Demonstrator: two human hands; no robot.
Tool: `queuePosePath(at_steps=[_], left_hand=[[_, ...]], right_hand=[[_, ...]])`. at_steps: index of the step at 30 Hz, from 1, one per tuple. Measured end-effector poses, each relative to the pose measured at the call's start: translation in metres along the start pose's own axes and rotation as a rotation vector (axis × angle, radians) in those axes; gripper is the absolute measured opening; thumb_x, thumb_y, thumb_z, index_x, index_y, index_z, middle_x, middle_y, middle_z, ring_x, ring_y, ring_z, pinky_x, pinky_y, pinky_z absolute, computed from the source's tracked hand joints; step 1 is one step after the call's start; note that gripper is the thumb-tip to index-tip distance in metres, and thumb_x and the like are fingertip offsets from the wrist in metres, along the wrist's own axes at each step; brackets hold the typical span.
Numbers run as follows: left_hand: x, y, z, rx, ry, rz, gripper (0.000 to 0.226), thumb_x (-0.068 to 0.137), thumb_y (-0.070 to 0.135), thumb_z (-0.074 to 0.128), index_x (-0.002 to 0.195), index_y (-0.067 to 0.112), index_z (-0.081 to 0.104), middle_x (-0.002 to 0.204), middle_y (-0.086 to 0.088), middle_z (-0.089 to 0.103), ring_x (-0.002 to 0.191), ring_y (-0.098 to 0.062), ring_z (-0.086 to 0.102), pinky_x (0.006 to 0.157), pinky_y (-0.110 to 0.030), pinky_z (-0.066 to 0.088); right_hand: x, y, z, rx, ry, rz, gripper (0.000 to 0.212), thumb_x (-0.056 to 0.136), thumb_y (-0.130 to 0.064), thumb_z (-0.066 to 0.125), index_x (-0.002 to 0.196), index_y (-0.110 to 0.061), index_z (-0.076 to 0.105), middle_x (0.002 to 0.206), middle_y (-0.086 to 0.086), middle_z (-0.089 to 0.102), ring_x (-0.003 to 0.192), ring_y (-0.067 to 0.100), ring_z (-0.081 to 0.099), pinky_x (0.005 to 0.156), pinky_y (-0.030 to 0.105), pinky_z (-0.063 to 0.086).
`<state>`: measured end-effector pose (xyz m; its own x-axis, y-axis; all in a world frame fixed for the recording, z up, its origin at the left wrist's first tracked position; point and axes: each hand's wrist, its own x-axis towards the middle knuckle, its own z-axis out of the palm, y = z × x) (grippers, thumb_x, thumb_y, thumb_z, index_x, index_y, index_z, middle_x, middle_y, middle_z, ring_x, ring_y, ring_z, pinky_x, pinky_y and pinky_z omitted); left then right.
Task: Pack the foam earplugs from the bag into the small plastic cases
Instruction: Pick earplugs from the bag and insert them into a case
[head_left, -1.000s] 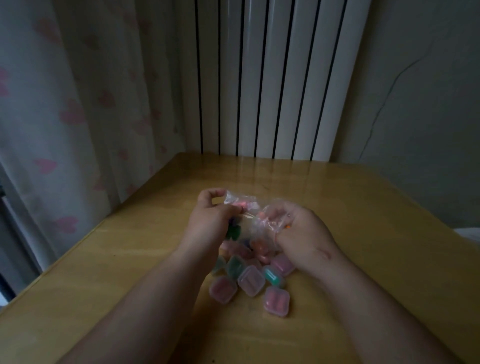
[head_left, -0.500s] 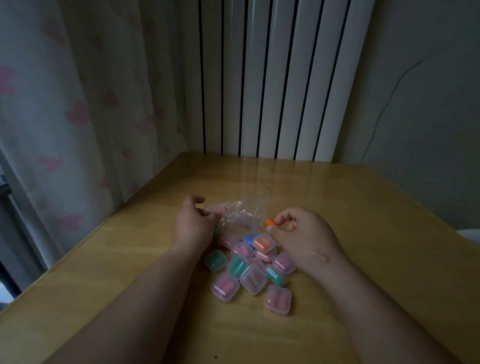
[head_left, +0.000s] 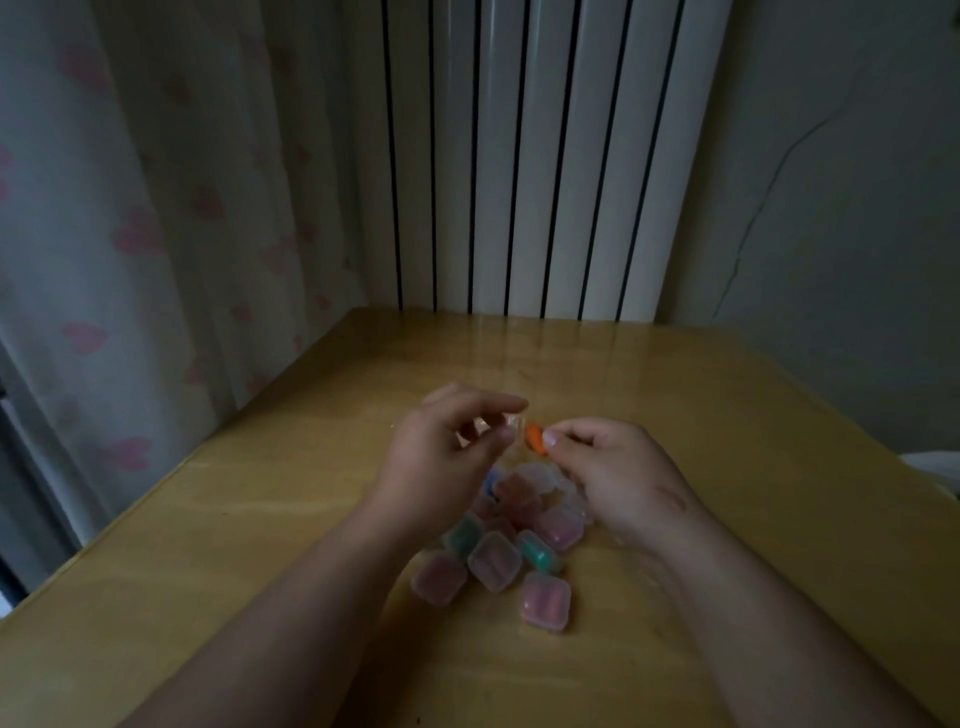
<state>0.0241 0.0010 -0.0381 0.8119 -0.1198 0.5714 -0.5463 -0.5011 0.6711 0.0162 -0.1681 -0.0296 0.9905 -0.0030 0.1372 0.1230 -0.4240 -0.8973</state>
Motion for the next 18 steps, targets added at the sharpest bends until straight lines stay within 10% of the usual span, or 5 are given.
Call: queuePosePath(at_steps=[18], left_hand=[[-0.0036, 0.0033, 0.0073, -0.277, -0.008, -0.242, 0.024, 0.087, 0.01, 0.071, 0.097, 0.031, 0.066, 0.092, 0.0, 0.068, 0.088, -0.017, 0.065, 0.076, -0.028, 0.056]], right_hand=[[-0.0027, -0.0006, -0.0031, 0.111, 0.047, 0.069, 0.022, 0.083, -0.038, 0.072, 0.075, -0.018, 0.067, 0.063, -0.005, 0.068, 0.043, -0.001, 0.048, 0.052, 0.025, 0.04]])
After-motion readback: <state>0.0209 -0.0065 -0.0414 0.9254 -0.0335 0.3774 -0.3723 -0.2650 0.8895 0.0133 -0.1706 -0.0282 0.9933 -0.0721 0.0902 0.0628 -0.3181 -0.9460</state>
